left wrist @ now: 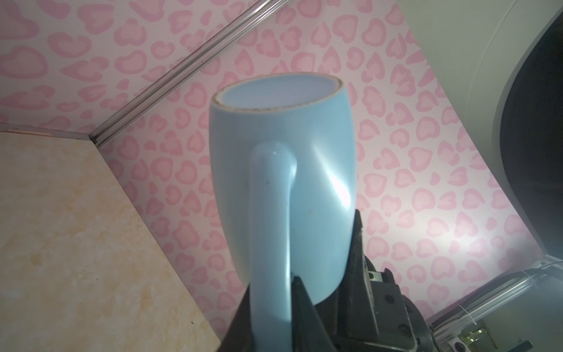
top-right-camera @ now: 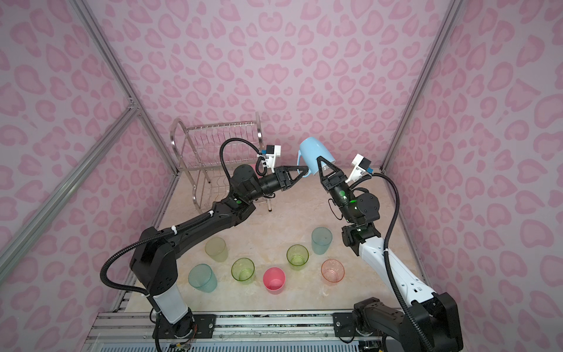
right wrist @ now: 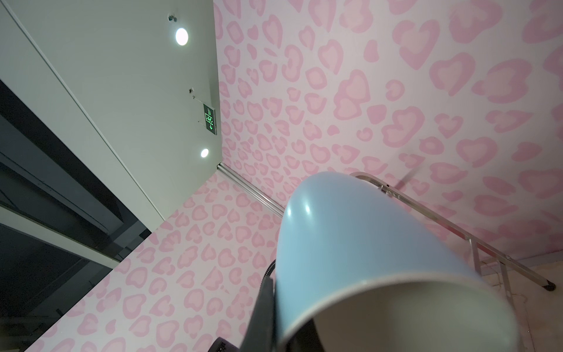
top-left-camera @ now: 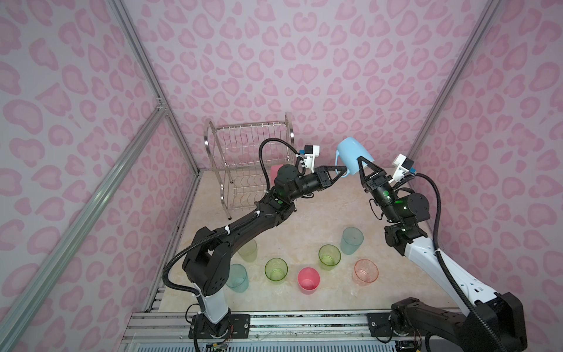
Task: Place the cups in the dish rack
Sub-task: 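Grasp the light blue mug's handle with the left gripper from the right gripper, then open and withdraw the right gripper while the left gripper carries the mug rackward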
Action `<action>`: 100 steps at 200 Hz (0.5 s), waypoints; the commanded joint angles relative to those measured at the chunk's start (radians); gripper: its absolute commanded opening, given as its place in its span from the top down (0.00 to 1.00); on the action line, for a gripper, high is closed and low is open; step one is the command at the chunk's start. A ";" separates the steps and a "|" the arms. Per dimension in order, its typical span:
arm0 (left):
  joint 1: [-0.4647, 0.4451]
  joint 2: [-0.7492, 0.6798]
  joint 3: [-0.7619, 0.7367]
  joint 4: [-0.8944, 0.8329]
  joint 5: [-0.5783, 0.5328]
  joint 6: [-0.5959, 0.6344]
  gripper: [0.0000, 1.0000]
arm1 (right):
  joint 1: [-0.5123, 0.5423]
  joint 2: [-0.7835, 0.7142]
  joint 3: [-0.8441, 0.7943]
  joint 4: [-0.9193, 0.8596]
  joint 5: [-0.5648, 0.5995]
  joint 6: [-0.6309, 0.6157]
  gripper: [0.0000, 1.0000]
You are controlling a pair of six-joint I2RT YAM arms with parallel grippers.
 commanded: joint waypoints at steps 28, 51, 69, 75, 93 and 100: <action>0.001 0.005 0.019 -0.011 0.013 0.070 0.88 | 0.003 0.009 -0.008 0.066 -0.069 -0.013 1.00; 0.001 -0.003 0.011 -0.014 0.004 0.088 0.90 | 0.003 0.008 -0.018 0.070 -0.070 -0.017 1.00; 0.001 -0.016 -0.001 -0.025 -0.012 0.113 0.90 | 0.003 0.001 -0.032 0.060 -0.066 -0.025 0.99; 0.001 -0.020 -0.006 -0.026 -0.017 0.121 0.90 | 0.003 -0.003 -0.037 0.056 -0.067 -0.027 0.96; -0.002 -0.037 -0.022 -0.040 -0.038 0.153 0.90 | 0.002 -0.013 -0.060 0.054 -0.061 -0.029 0.83; 0.000 -0.042 -0.028 -0.044 -0.046 0.166 0.90 | 0.003 -0.020 -0.071 0.050 -0.055 -0.032 0.77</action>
